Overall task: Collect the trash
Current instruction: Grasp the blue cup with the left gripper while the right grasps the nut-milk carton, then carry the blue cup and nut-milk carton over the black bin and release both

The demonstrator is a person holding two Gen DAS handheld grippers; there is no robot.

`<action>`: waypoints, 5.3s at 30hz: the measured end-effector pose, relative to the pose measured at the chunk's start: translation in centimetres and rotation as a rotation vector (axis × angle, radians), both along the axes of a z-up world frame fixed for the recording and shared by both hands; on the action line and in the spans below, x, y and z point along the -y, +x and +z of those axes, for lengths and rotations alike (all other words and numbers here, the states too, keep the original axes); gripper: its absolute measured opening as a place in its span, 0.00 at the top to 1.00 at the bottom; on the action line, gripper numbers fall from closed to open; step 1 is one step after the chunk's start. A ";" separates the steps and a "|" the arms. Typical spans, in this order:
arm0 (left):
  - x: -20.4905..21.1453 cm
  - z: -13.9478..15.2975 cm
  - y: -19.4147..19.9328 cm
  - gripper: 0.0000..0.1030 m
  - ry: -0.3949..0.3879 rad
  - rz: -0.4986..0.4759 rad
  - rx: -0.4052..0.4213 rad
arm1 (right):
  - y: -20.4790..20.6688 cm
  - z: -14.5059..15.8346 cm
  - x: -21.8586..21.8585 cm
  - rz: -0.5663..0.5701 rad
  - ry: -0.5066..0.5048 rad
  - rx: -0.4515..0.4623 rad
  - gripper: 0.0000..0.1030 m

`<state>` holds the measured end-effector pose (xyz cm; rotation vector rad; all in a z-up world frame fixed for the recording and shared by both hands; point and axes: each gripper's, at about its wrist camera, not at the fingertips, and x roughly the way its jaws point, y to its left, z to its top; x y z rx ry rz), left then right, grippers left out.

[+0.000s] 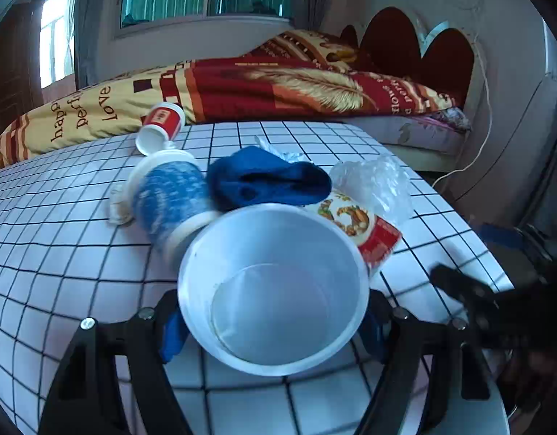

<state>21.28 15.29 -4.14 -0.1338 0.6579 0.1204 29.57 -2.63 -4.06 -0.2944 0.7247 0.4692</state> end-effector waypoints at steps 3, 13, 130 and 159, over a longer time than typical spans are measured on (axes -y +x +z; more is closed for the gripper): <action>-1.4 0.8 -2.2 0.25 0.025 0.028 0.036 | 0.2 0.4 -1.0 0.026 0.021 0.010 0.00; -7.7 0.2 -4.9 0.25 0.010 0.162 0.016 | -0.1 -0.6 -5.9 0.131 0.103 -0.100 0.00; 38.7 -7.2 -6.5 0.26 0.034 -0.867 -0.182 | -22.6 -9.2 42.2 -0.567 0.074 -0.210 0.46; 34.3 -10.9 -5.0 0.02 0.080 -0.591 -0.297 | -18.2 -13.4 42.4 -0.658 0.012 -0.272 0.00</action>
